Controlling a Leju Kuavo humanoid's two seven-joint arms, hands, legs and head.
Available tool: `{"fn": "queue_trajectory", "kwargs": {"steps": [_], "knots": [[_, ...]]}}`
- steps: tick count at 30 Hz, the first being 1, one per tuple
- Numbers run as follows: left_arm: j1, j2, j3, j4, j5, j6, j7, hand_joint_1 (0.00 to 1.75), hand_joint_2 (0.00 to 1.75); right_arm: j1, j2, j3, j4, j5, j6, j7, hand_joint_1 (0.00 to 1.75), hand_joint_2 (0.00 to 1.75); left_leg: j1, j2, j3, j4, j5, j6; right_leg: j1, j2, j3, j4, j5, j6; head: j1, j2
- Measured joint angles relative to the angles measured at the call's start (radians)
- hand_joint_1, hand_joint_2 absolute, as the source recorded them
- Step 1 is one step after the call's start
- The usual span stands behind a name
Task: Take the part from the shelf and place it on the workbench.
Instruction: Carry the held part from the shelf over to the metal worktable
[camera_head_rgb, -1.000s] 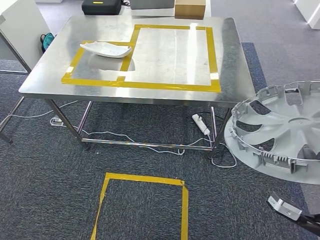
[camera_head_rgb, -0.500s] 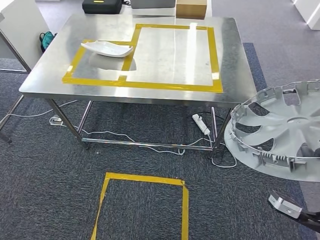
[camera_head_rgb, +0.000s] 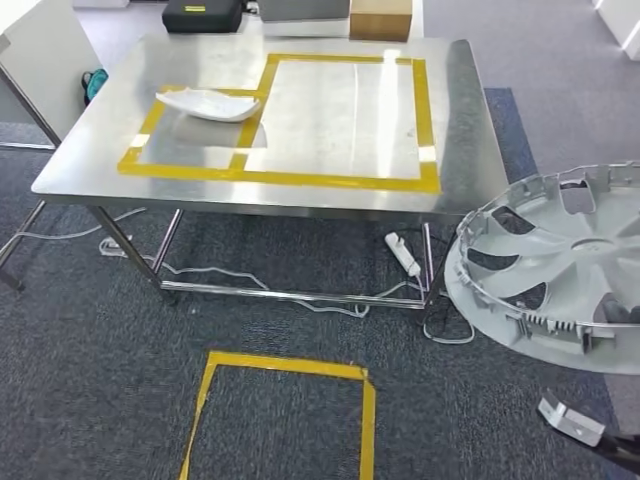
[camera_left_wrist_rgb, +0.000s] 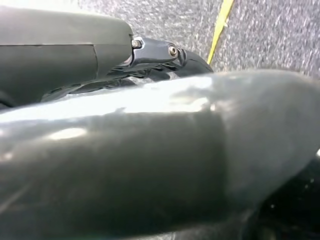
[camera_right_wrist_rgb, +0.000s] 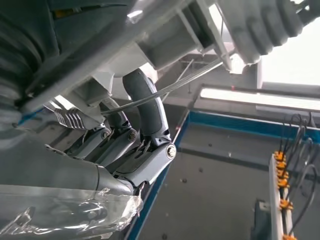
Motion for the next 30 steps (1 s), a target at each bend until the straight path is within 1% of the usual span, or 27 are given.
{"fn": "queue_trajectory", "kwargs": {"steps": [1, 2, 3, 4, 6, 7, 8, 9, 10, 11, 12, 13, 14, 15, 16, 17, 18, 19, 21, 22, 23, 24, 25, 26, 27, 28, 30], "knots": [[0.000, 0.001, 0.000, 0.000, 0.000, 0.000, 0.000, 0.00, 0.00, 0.002, 0.000, 0.000, 0.000, 0.000, 0.000, 0.000, 1.75, 1.75, 0.000, 0.004, 0.002, 0.005, -0.002, -0.003, 0.000, -0.002, 0.005, -0.001, 0.004, -0.007, -0.002, 0.000], [-0.001, 0.001, 0.000, 0.000, 0.000, 0.000, 0.000, 0.00, 0.00, 0.004, 0.000, 0.000, 0.000, 0.000, 0.000, 0.000, 1.75, 1.75, 0.000, 0.012, -0.003, 0.021, -0.008, -0.007, 0.000, -0.005, 0.013, -0.004, 0.002, -0.013, -0.004, 0.000], [-0.003, 0.001, -0.001, 0.000, -0.001, 0.000, 0.000, 0.00, 0.00, 0.004, 0.000, 0.000, 0.000, 0.000, 0.000, 0.000, 1.75, 1.75, 0.000, 0.024, -0.021, 0.057, -0.022, -0.011, 0.000, -0.008, 0.022, -0.008, 0.000, -0.018, -0.006, 0.000], [-0.003, 0.001, -0.002, 0.000, -0.002, 0.000, 0.000, 0.00, 0.00, 0.005, 0.000, -0.001, 0.000, 0.000, 0.000, 0.001, 1.75, 1.75, -0.001, 0.037, -0.053, 0.115, -0.044, -0.014, 0.001, -0.012, 0.029, -0.012, -0.004, -0.023, -0.008, 0.000], [-0.003, 0.000, -0.002, 0.000, -0.004, 0.000, 0.000, 0.00, 0.00, 0.004, 0.000, -0.001, -0.001, 0.000, 0.000, 0.001, 1.75, 1.75, -0.001, 0.050, -0.141, 0.250, -0.092, -0.016, 0.003, -0.017, 0.038, -0.015, -0.012, -0.031, -0.010, 0.000], [-0.003, -0.001, -0.003, 0.000, -0.004, 0.000, 0.000, 0.00, 0.00, 0.004, 0.000, -0.001, -0.001, 0.000, 0.000, 0.001, 1.75, 1.75, -0.001, 0.052, -0.173, 0.289, -0.098, -0.015, 0.004, -0.020, 0.042, -0.015, -0.016, -0.033, -0.010, 0.000], [-0.002, -0.001, -0.003, 0.000, -0.004, 0.000, 0.000, 0.00, 0.00, 0.004, 0.000, -0.001, -0.001, 0.000, 0.000, 0.001, 1.75, 1.75, -0.001, 0.052, -0.187, 0.293, -0.084, -0.013, 0.004, -0.021, 0.047, -0.015, -0.021, -0.033, -0.010, 0.000], [-0.002, -0.001, -0.003, 0.000, -0.005, 0.000, 0.000, 0.00, 0.00, 0.005, 0.000, -0.001, -0.001, 0.000, 0.000, 0.000, 1.75, 1.75, -0.001, 0.052, -0.182, 0.261, -0.050, -0.010, 0.004, -0.023, 0.055, -0.015, -0.026, -0.032, -0.010, 0.000], [-0.002, -0.001, -0.003, 0.000, -0.005, 0.000, 0.000, 0.00, 0.00, 0.005, 0.000, -0.001, -0.001, 0.000, 0.000, 0.000, 1.75, 1.75, -0.001, 0.053, -0.161, 0.201, -0.003, -0.006, 0.004, -0.024, 0.064, -0.017, -0.032, -0.030, -0.011, 0.000], [-0.001, -0.001, -0.003, 0.000, -0.006, 0.000, 0.000, 0.00, 0.00, 0.005, 0.000, -0.001, -0.001, 0.000, 0.000, 0.000, 1.75, 1.75, -0.002, 0.057, -0.136, 0.136, 0.037, -0.001, 0.005, -0.025, 0.072, -0.017, -0.039, -0.025, -0.011, 0.000], [-0.001, -0.001, -0.003, 0.000, -0.006, 0.000, 0.000, 0.00, 0.00, 0.004, 0.000, -0.001, -0.001, 0.001, 0.000, 0.000, 1.75, 1.75, -0.003, 0.060, -0.115, 0.080, 0.053, 0.003, 0.007, -0.025, 0.077, -0.018, -0.045, -0.020, -0.013, 0.000], [0.000, -0.001, -0.004, 0.000, -0.007, 0.000, 0.000, 0.00, 0.00, 0.003, 0.000, -0.001, -0.001, 0.001, 0.000, 0.000, 1.75, 1.75, -0.004, 0.063, -0.101, 0.044, 0.058, 0.005, 0.009, -0.026, 0.078, -0.021, -0.052, -0.013, -0.013, 0.000], [0.000, -0.001, -0.004, 0.000, -0.008, 0.001, 0.000, 0.00, 0.00, 0.003, -0.001, -0.001, -0.001, 0.001, 0.000, 0.000, 1.75, 1.75, -0.005, 0.065, -0.097, 0.029, 0.051, 0.007, 0.010, -0.026, 0.082, -0.020, -0.054, -0.005, -0.014, 0.000], [0.000, -0.002, -0.004, 0.000, -0.008, 0.002, 0.000, 0.00, 0.00, 0.003, -0.001, -0.001, -0.002, 0.002, 0.000, 0.000, 1.75, 1.75, -0.005, 0.064, -0.094, 0.024, 0.044, 0.010, 0.011, -0.027, 0.087, -0.022, -0.056, 0.001, -0.013, 0.000], [0.001, -0.003, -0.004, 0.000, -0.009, 0.003, 0.000, 0.00, 0.00, 0.003, -0.002, -0.001, -0.002, 0.002, 0.000, 0.000, 1.75, 1.75, -0.004, 0.061, -0.089, 0.023, 0.050, 0.015, 0.010, -0.028, 0.092, -0.023, -0.059, 0.008, -0.011, 0.000], [0.001, -0.004, -0.004, 0.000, -0.010, 0.004, 0.000, 0.00, 0.00, 0.003, -0.002, -0.001, -0.002, 0.003, 0.000, 0.000, 1.75, 1.75, -0.004, 0.059, -0.081, 0.021, 0.049, 0.022, 0.008, -0.029, 0.095, -0.012, -0.066, 0.012, -0.010, 0.000], [0.001, -0.004, -0.004, 0.000, -0.011, 0.005, 0.001, 0.00, 0.00, 0.003, -0.002, -0.001, -0.002, 0.003, 0.000, 0.000, 1.75, 1.75, -0.004, 0.057, -0.073, 0.020, 0.047, 0.029, 0.008, -0.029, 0.082, 0.014, -0.083, 0.015, -0.008, 0.000], [0.001, -0.004, -0.004, 0.000, -0.011, 0.006, 0.002, 0.00, 0.00, 0.004, -0.002, -0.001, -0.002, 0.003, 0.000, 0.000, 1.75, 1.75, -0.005, 0.056, -0.066, 0.019, 0.042, 0.035, 0.008, -0.029, 0.055, 0.063, -0.107, 0.017, -0.006, 0.000], [0.001, -0.004, -0.004, 0.000, -0.012, 0.008, 0.003, 0.00, 0.00, 0.005, -0.002, 0.000, -0.002, 0.004, -0.001, 0.001, 1.75, 1.75, -0.010, 0.054, -0.056, 0.020, 0.032, 0.044, 0.011, -0.028, -0.027, 0.195, -0.158, 0.018, -0.004, 0.000], [0.002, -0.005, -0.004, 0.000, -0.013, 0.009, 0.004, 0.00, 0.00, 0.006, -0.002, 0.000, -0.001, 0.004, -0.001, 0.001, 1.75, 1.75, -0.013, 0.053, -0.050, 0.020, 0.026, 0.046, 0.012, -0.028, -0.063, 0.241, -0.168, 0.018, -0.003, 0.000], [0.002, -0.005, -0.004, 0.000, -0.014, 0.010, 0.004, 0.00, 0.00, 0.008, -0.002, 0.000, -0.001, 0.004, -0.001, 0.001, 1.75, 1.75, -0.015, 0.051, -0.042, 0.020, 0.019, 0.047, 0.014, -0.028, -0.085, 0.254, -0.157, 0.015, -0.003, 0.000], [0.002, -0.005, -0.004, 0.000, -0.015, 0.011, 0.004, 0.00, 0.00, 0.011, -0.002, 0.000, -0.001, 0.005, -0.001, 0.001, 1.75, 1.75, -0.018, 0.048, -0.032, 0.020, 0.012, 0.047, 0.016, -0.028, -0.088, 0.228, -0.124, 0.011, -0.003, 0.000], [0.002, -0.005, -0.004, 0.000, -0.016, 0.012, 0.004, 0.00, 0.00, 0.013, -0.002, 0.000, -0.001, 0.006, -0.001, 0.001, 1.75, 1.75, -0.020, 0.046, -0.020, 0.020, 0.004, 0.047, 0.019, -0.028, -0.076, 0.171, -0.073, 0.005, -0.003, 0.000], [0.003, -0.006, -0.004, 0.000, -0.017, 0.012, 0.004, 0.00, 0.00, 0.015, -0.002, -0.001, -0.001, 0.007, -0.001, 0.001, 1.75, 1.75, -0.021, 0.045, -0.008, 0.019, -0.004, 0.046, 0.022, -0.027, -0.056, 0.109, -0.028, -0.002, -0.003, 0.000], [0.003, -0.006, -0.004, 0.000, -0.017, 0.012, 0.004, 0.00, 0.00, 0.016, -0.002, -0.001, -0.001, 0.007, -0.001, 0.001, 1.75, 1.75, -0.023, 0.044, 0.000, 0.019, -0.011, 0.044, 0.026, -0.028, -0.041, 0.053, -0.002, -0.008, -0.003, 0.000], [0.002, -0.006, -0.004, 0.000, -0.018, 0.012, 0.005, 0.00, 0.00, 0.016, -0.002, -0.001, -0.001, 0.008, -0.001, 0.001, 1.75, 1.75, -0.024, 0.043, 0.005, 0.019, -0.016, 0.041, 0.029, -0.028, -0.028, 0.020, 0.014, -0.014, -0.003, 0.000], [0.002, -0.006, -0.005, 0.000, -0.019, 0.012, 0.005, 0.00, 0.00, 0.018, -0.002, -0.001, 0.000, 0.008, -0.001, 0.001, 1.75, 1.75, -0.025, 0.044, 0.009, 0.020, -0.019, 0.031, 0.033, -0.028, -0.023, 0.001, 0.013, -0.025, -0.004, 0.000]]}}
